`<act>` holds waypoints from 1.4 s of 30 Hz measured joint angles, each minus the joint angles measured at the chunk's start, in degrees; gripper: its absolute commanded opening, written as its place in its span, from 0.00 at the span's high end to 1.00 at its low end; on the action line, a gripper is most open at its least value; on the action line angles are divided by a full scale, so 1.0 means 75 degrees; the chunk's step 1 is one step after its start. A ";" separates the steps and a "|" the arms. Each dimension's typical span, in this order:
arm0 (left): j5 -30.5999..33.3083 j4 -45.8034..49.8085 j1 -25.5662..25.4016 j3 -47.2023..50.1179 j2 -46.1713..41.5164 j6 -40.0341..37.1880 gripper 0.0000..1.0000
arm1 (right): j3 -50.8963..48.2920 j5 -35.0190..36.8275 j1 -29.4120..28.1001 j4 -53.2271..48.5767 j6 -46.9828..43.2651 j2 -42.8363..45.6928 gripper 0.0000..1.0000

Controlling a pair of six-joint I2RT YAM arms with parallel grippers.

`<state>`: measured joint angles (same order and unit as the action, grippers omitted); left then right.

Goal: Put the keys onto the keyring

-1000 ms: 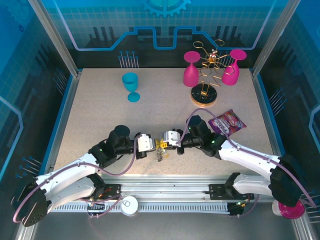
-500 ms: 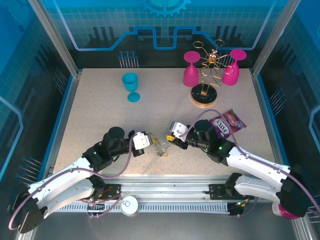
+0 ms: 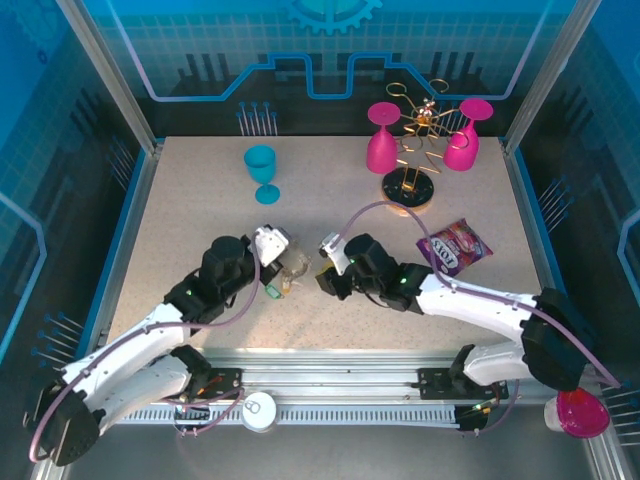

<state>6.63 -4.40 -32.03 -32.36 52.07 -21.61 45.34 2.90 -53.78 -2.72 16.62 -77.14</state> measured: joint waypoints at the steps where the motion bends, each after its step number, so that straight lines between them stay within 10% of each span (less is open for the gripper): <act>1: -0.0006 -0.0067 0.0154 -0.0055 0.0160 0.0114 1.00 | 0.0000 0.0082 -0.0163 -0.0026 0.0184 -0.0143 0.73; 12: -0.0023 -0.0574 0.0542 -0.0396 0.1102 0.0697 1.00 | -0.0134 0.0688 -0.1183 0.1058 0.1204 -0.1483 0.64; 26: 0.0149 -0.0592 0.0551 -0.0396 0.1151 0.0702 1.00 | -0.0455 0.1250 -0.1830 0.4392 -0.5587 -0.3701 0.63; 42: 0.0146 -0.0592 0.0551 -0.0396 0.1201 0.0868 1.00 | 0.0341 0.1224 -0.1457 0.4100 -0.6408 -0.4220 0.68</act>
<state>7.73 -8.84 -27.90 -35.33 61.08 -15.09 47.90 12.08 -64.71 28.03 -31.44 -108.79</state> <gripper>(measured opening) 0.051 0.327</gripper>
